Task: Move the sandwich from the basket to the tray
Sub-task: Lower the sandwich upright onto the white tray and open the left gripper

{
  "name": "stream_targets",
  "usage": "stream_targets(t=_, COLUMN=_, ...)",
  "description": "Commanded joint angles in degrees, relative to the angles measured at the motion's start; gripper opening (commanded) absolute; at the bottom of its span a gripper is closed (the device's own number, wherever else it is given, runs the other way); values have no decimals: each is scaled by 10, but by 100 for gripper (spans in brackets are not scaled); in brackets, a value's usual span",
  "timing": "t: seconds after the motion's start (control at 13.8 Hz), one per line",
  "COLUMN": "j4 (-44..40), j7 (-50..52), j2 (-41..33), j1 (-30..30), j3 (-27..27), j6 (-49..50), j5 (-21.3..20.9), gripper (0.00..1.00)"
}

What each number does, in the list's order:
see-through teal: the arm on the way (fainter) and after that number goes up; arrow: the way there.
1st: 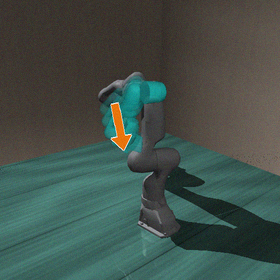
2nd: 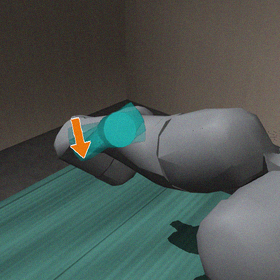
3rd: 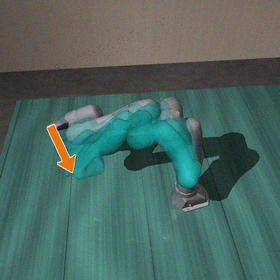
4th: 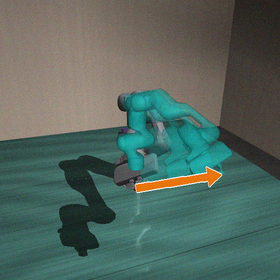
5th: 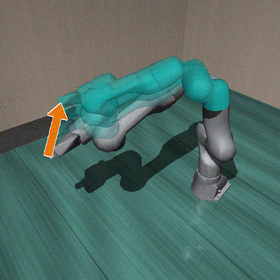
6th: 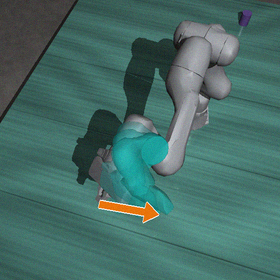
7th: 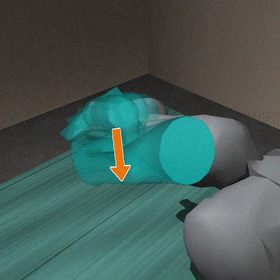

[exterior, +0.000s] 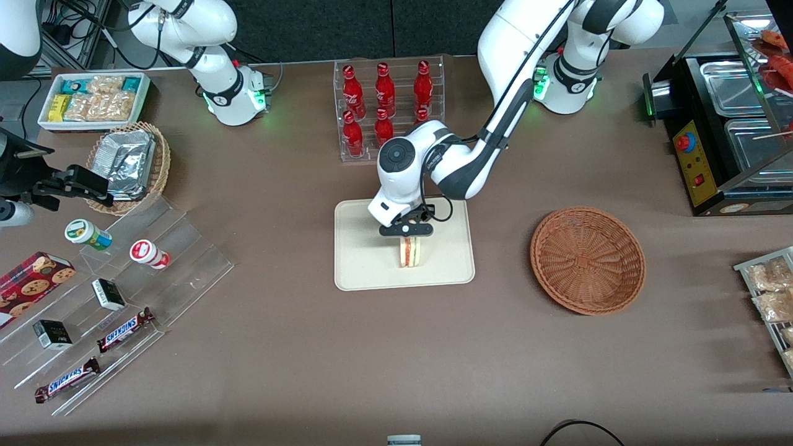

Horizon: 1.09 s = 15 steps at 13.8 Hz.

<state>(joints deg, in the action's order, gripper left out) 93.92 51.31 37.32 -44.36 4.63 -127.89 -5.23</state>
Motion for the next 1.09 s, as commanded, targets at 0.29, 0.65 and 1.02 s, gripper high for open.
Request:
stream_targets(t=0.29, j4=-28, j7=0, j2=20, j1=-9, j3=-8, j6=5, j5=-6, gripper=100)
stream_targets(t=0.65, j4=-35, j7=2, j2=20, j1=-9, j3=-8, j6=13, j5=-2, gripper=100)
stream_targets(t=1.02, j4=-85, j7=2, j2=18, j1=-8, j3=-8, j6=96, j5=-8, gripper=100)
